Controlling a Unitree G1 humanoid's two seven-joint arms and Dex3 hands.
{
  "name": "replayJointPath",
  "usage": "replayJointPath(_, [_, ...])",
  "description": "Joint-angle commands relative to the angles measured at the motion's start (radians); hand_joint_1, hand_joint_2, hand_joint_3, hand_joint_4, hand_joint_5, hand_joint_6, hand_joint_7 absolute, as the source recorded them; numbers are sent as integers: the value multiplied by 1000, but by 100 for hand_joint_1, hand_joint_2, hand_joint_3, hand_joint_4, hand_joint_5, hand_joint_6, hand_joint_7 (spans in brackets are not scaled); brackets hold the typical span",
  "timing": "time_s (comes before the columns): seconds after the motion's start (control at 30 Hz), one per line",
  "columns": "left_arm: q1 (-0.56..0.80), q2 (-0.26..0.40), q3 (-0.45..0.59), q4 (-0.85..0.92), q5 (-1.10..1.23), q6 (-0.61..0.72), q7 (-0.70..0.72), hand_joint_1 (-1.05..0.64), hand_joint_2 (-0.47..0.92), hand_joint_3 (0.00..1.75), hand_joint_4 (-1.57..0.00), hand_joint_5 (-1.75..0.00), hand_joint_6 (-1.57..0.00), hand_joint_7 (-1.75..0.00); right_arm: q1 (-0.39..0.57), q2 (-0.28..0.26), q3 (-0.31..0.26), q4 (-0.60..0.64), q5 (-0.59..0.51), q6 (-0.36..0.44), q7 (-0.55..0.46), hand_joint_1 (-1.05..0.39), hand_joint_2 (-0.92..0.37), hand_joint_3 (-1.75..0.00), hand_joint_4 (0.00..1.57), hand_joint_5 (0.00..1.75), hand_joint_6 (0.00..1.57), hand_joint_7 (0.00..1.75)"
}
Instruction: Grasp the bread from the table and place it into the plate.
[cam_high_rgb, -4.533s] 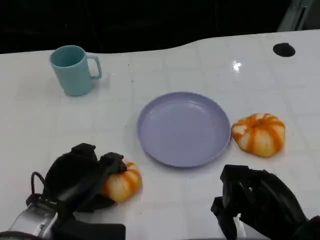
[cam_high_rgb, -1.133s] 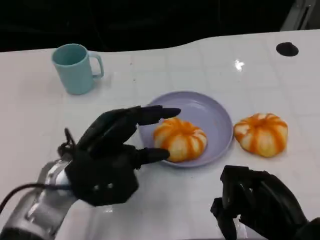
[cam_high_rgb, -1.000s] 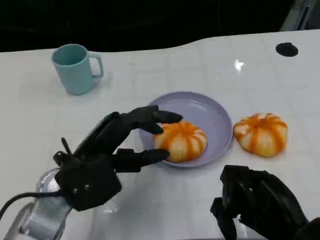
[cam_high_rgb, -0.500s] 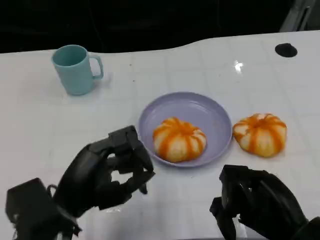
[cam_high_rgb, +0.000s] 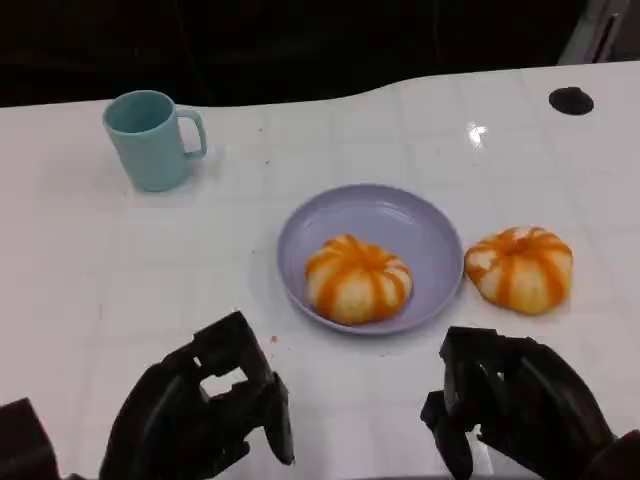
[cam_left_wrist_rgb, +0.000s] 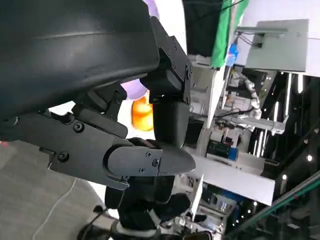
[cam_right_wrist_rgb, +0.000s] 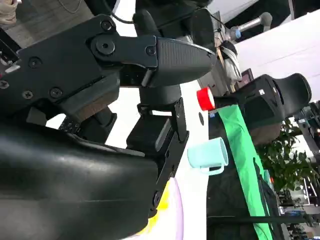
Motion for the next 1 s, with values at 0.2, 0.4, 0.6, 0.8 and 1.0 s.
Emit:
replayJointPath(0.2, [-3,1,25,26,-10,88,-29,-62,92,34,-91,-175,-68,-175,-20,-15,-31,30,14,-14,22,-94,-77,-64,121,164,103,149])
replayJointPath(0.4, [-24,-9,36,45,-12,122,-43,-61,92,33,-92,-175,-68,-175,-30,-13,-38,47,7,-20,29,-94,-78,-62,121,164,103,149])
replayJointPath(0.6, [-32,-10,39,47,-1,135,-54,-62,92,31,-92,-175,-68,-175,-34,-13,-37,55,-6,-25,25,-94,-78,-62,121,165,103,150])
replayJointPath(0.8, [-40,-17,52,73,7,112,-70,-63,92,31,-92,-175,-67,-175,-37,-10,-31,62,-19,-30,11,-95,-78,-62,121,166,104,151])
replayJointPath(1.0, [-47,-16,57,83,18,105,-82,-63,92,31,-91,-175,-67,-175,-42,-7,-34,74,-1,-30,24,-95,-75,-65,121,168,103,151])
